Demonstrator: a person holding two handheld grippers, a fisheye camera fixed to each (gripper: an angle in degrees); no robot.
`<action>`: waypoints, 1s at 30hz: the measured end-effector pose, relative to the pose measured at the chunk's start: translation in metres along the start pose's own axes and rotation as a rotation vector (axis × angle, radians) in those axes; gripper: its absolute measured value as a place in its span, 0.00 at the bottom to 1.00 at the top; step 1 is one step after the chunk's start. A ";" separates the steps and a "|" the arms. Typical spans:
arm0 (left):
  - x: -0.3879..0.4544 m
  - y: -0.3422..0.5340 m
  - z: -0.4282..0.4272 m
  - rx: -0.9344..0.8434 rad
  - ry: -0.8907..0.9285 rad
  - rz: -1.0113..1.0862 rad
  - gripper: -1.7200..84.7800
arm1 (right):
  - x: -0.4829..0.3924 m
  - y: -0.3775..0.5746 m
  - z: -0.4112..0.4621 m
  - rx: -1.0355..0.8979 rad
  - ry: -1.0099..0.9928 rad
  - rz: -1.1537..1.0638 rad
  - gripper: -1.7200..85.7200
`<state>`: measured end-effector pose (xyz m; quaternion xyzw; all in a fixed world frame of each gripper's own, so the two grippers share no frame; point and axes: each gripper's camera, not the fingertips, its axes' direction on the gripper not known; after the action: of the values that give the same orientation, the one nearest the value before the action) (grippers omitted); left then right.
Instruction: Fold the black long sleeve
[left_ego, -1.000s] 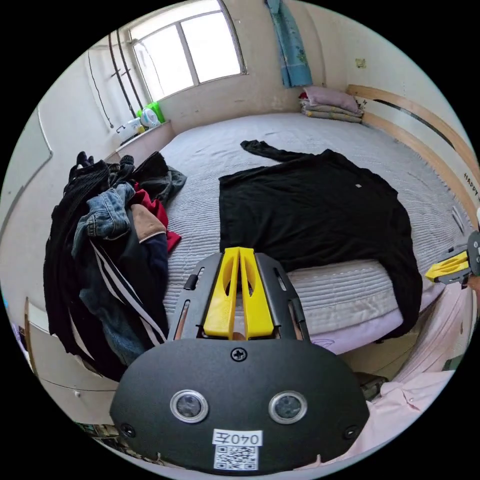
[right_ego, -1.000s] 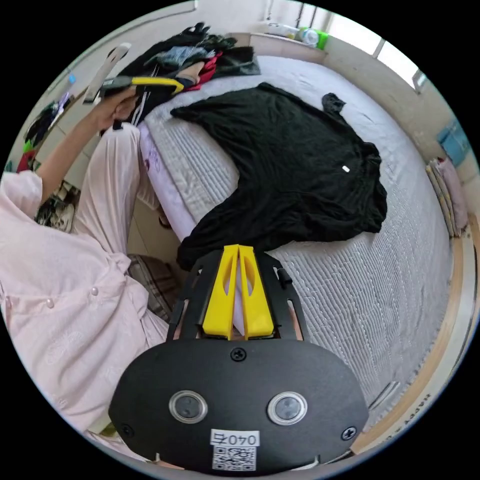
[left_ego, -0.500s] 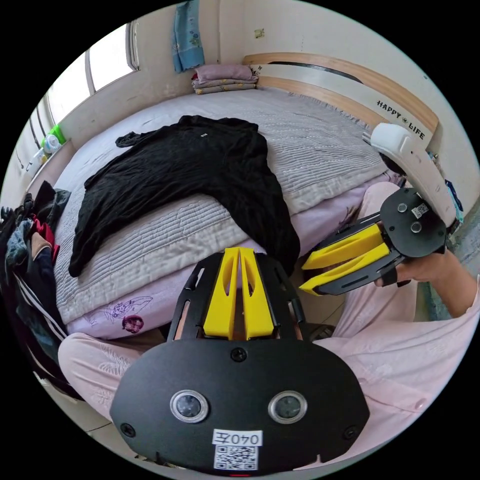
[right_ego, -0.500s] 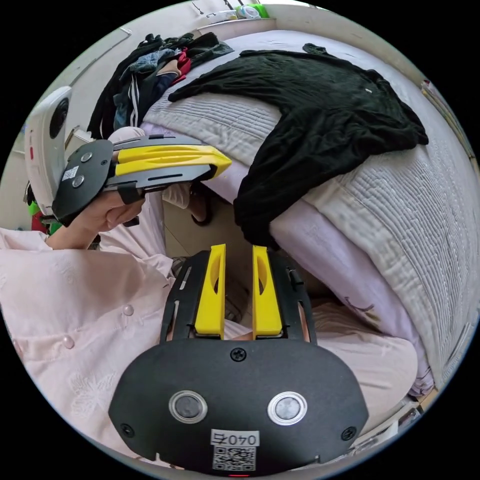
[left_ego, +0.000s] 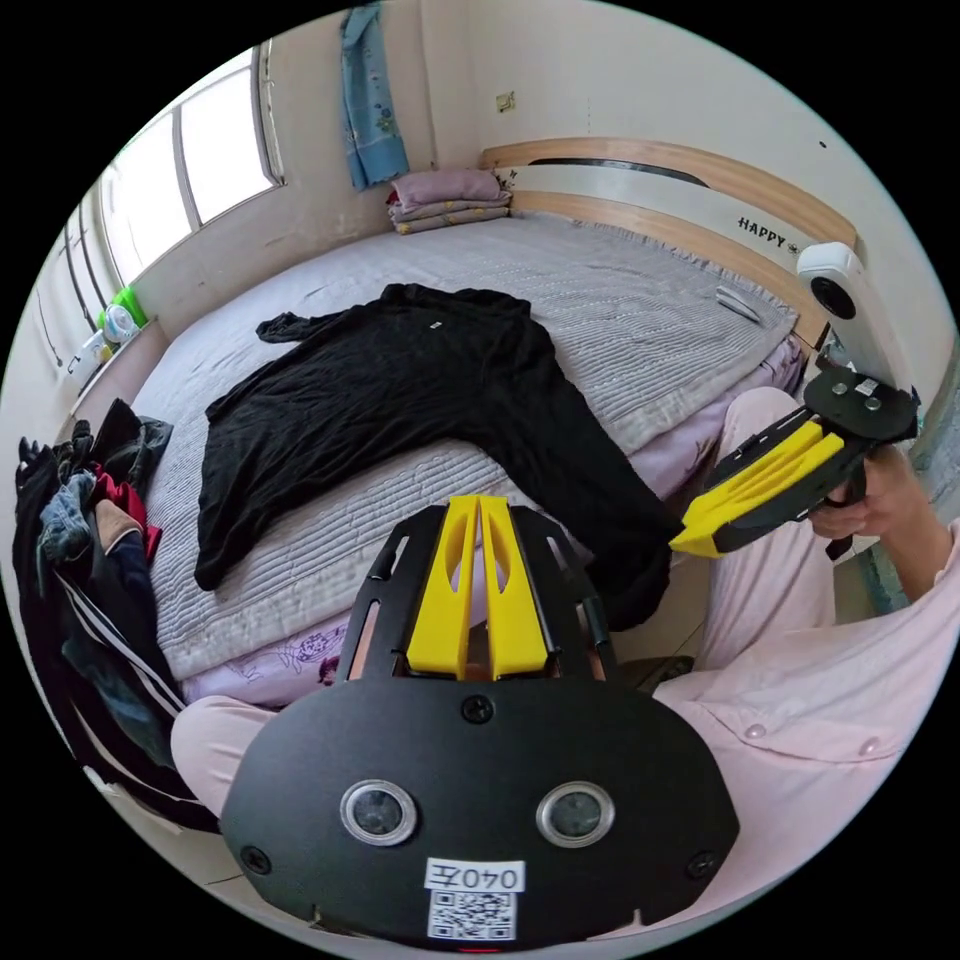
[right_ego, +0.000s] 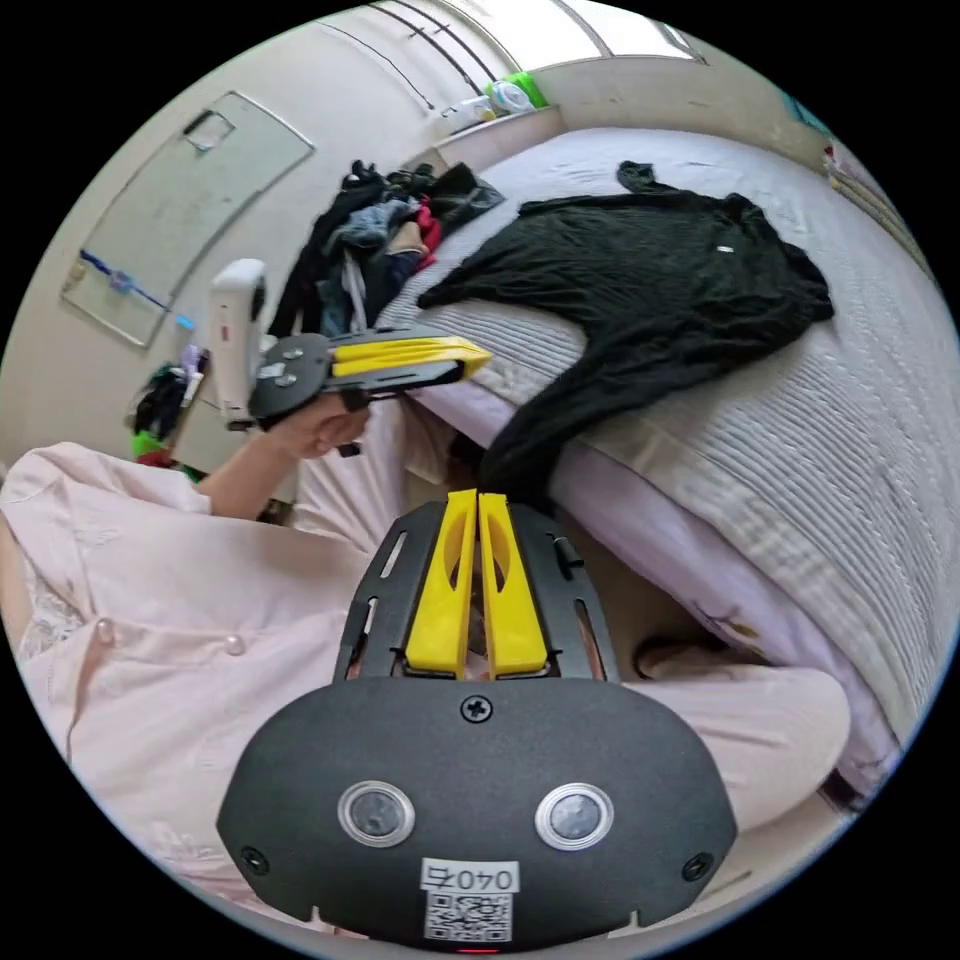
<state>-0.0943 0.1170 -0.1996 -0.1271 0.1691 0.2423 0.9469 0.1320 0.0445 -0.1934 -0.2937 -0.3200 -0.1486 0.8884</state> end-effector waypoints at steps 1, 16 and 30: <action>0.001 0.002 0.000 0.003 0.010 0.004 0.01 | 0.008 0.005 -0.004 -0.018 0.013 0.023 0.01; 0.015 0.007 -0.034 0.077 0.004 0.057 0.01 | 0.006 -0.081 -0.121 0.206 0.020 -0.223 0.01; 0.028 -0.012 -0.019 0.024 0.059 0.133 0.01 | -0.019 -0.056 -0.030 -0.283 0.315 -0.455 0.15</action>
<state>-0.0706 0.1122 -0.2259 -0.1112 0.2079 0.2987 0.9248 0.1067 -0.0163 -0.2007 -0.3087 -0.2122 -0.4305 0.8212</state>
